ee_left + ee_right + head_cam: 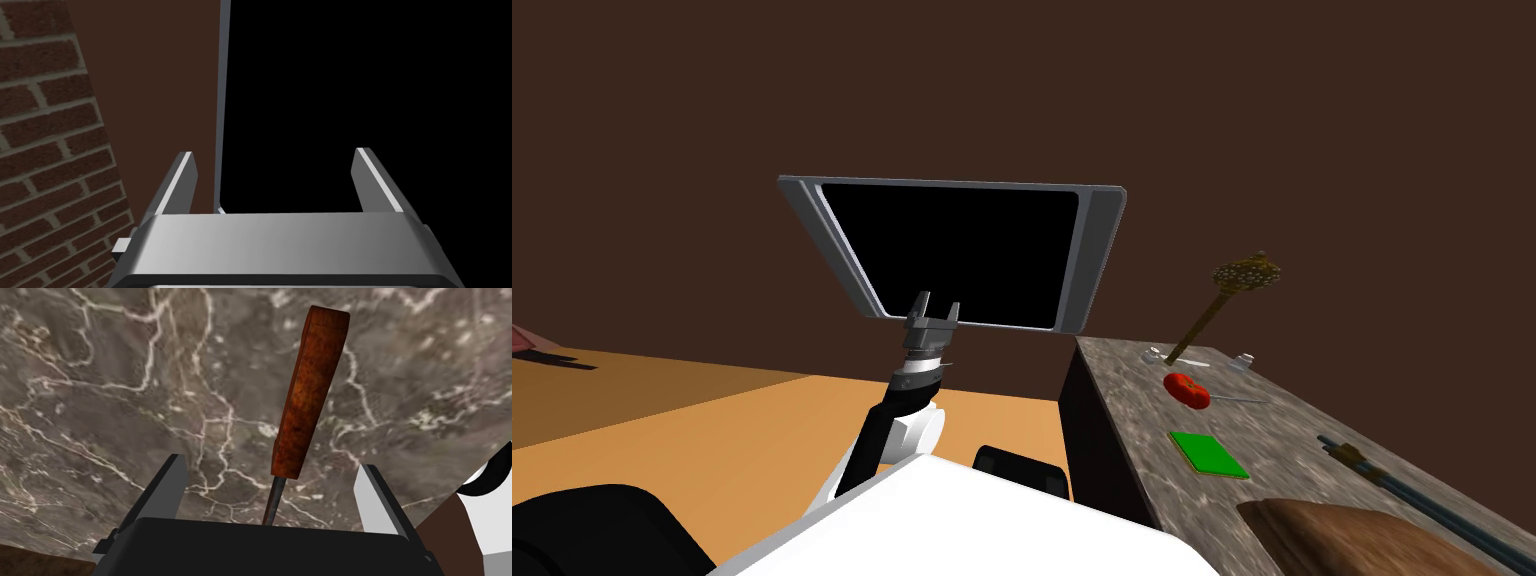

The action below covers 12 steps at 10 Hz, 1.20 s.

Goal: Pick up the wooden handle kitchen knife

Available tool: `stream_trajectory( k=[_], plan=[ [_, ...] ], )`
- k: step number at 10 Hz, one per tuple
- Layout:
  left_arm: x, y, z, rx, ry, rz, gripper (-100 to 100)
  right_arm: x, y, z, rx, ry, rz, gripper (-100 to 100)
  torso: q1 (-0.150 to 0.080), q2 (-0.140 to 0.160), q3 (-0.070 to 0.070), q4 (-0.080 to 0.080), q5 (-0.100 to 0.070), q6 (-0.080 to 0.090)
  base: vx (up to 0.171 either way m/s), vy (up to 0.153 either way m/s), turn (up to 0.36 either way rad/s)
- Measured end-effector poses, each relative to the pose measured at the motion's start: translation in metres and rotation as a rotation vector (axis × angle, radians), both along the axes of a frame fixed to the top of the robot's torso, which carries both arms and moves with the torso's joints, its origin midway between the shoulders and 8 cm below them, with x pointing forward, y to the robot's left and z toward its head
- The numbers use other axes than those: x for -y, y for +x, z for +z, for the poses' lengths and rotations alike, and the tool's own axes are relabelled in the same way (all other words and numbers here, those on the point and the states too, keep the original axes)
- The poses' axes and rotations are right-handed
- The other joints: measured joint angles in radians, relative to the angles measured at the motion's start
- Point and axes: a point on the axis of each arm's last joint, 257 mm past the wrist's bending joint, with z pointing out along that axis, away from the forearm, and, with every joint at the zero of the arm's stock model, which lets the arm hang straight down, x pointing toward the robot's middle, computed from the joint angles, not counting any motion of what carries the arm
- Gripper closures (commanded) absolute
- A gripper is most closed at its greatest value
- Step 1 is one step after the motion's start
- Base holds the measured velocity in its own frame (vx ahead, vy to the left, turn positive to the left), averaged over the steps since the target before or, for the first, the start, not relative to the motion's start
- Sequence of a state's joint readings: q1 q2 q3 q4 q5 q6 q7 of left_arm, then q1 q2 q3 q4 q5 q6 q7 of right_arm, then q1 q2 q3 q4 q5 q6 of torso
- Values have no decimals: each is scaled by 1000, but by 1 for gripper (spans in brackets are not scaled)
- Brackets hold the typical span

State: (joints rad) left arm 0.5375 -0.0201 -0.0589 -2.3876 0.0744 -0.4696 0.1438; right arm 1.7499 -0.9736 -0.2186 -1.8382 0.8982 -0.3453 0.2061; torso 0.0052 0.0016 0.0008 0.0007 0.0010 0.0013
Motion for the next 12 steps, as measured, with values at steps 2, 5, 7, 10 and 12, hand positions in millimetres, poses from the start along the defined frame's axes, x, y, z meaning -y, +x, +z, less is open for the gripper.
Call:
stream_trajectory(
  k=[2, 5, 7, 10, 12],
  plan=[
    [0, 0, 0, 0, 0, 0, 0, 0, 0, 0, 0, 0, 0, 100, 0, 0, 0, 0, 0, 0, 0, 0, 0],
    [0, 0, 0, 0, 0, 0, 0, -1, -1, -1, 0, 2, -3, 100, -2, 0, 0, 0, -1, -1, 0, 0, 0],
    [0, 0, 0, 0, 0, 0, 0, -1, -1, -1, 0, 3, -4, 100, -2, 0, 0, 0, -1, -1, 0, -4, -35],
    [0, 0, 0, 0, 0, 0, 0, -1, 4, 13, -1, -3, 10, 100, -2, 1, 0, 0, 0, -1, -2, -10, -43],
    [0, 0, 0, 0, 0, 0, 0, -2, 6, 19, -2, -3, 15, 0, -2, 1, 0, 0, 0, -2, 0, 0, 0]
  ],
)
